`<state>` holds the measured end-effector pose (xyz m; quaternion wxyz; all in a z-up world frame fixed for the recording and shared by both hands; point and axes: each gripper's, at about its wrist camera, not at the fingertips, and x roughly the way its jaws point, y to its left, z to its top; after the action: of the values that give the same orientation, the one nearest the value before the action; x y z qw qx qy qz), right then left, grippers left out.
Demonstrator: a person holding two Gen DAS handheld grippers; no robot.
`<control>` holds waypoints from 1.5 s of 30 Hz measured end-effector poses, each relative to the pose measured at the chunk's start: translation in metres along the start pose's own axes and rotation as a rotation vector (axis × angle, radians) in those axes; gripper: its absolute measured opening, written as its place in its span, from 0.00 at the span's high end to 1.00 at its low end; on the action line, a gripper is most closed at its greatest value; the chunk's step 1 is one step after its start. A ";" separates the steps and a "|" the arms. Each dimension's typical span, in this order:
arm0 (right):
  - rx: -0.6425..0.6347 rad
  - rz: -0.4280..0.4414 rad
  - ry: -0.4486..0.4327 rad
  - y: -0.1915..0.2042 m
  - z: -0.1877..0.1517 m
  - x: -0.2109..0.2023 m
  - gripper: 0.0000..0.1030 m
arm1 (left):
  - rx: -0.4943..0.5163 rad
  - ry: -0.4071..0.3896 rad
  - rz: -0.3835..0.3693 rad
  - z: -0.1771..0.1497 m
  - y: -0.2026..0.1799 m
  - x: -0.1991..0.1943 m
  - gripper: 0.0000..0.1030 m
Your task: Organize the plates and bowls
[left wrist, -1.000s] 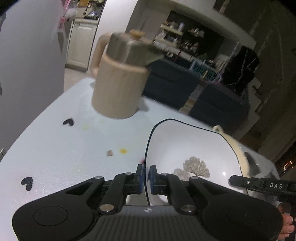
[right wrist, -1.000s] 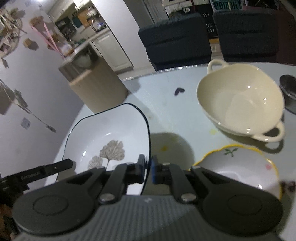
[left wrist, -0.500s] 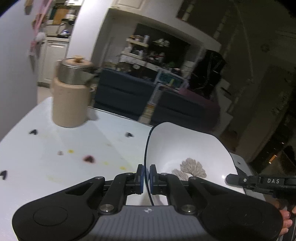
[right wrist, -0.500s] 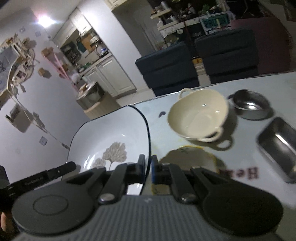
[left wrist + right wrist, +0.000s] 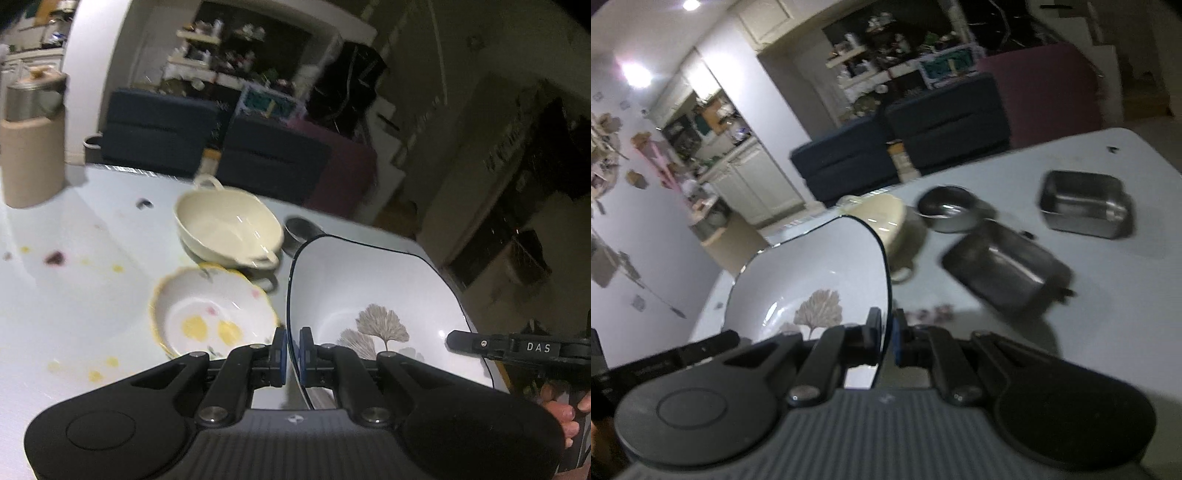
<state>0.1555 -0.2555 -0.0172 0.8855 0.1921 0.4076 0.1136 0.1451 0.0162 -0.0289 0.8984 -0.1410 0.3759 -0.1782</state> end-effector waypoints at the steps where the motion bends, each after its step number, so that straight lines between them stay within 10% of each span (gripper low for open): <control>1: 0.004 -0.011 0.006 -0.004 -0.002 -0.002 0.92 | 0.002 0.017 -0.004 -0.002 -0.003 0.007 0.94; 21: -0.037 -0.171 0.204 -0.044 -0.038 0.021 0.92 | -0.068 0.252 0.066 -0.058 0.003 0.100 0.90; 45: -0.098 -0.277 0.292 -0.047 -0.035 0.058 0.89 | 0.022 0.291 0.093 -0.064 -0.005 0.105 0.88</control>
<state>0.1676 -0.2679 -0.0978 0.8323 0.0725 0.5483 0.0369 0.1659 -0.0403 -0.1364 0.8433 -0.0863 0.5061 -0.1592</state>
